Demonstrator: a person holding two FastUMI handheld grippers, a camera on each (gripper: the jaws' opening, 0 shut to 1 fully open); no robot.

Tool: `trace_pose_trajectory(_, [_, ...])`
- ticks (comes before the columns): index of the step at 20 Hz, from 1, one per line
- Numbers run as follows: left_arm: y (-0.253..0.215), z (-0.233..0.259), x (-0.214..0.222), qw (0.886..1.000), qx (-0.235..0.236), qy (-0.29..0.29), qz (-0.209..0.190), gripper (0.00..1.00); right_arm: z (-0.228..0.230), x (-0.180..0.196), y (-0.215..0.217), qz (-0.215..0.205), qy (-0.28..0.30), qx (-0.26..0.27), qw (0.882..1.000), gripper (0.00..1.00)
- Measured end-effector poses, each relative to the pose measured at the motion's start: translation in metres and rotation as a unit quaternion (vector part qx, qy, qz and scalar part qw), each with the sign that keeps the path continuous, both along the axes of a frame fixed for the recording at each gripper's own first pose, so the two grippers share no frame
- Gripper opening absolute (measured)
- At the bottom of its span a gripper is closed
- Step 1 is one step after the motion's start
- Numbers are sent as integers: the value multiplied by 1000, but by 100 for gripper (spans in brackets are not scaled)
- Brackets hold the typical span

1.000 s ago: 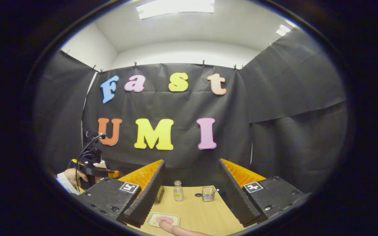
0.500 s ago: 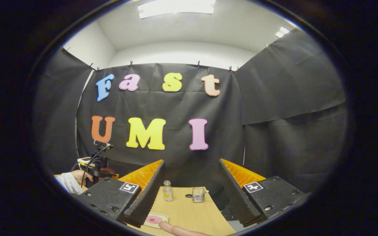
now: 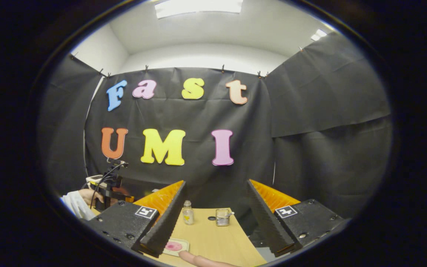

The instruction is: Open the electric oven with the left hand, put the food in, and close the electric oven.

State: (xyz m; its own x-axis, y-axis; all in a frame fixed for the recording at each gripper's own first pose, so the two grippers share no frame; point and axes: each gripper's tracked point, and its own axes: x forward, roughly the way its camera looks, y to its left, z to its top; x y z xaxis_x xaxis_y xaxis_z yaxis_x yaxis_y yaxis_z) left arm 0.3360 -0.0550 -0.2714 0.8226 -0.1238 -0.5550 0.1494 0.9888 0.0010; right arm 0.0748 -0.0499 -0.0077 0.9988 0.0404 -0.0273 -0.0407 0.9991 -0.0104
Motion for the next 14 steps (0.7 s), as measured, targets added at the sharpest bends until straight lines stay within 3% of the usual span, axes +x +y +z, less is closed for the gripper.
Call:
trace_pose_trajectory(1, [1, 0, -4, 1000, -1, 2, 3, 97, 1, -2, 2, 1, 0, 0, 1000, 96])
trace_pose_trajectory(3, [1, 0, -12, 1000, 0, 2, 1, 97, 3, -5, 2, 0, -3, -4, 1000, 100])
trace_pose_trajectory(14, [6, -29, -98, 1000, 5, 23, -3, 96, -15, -6, 17, 4, 16, -57, 998, 96])
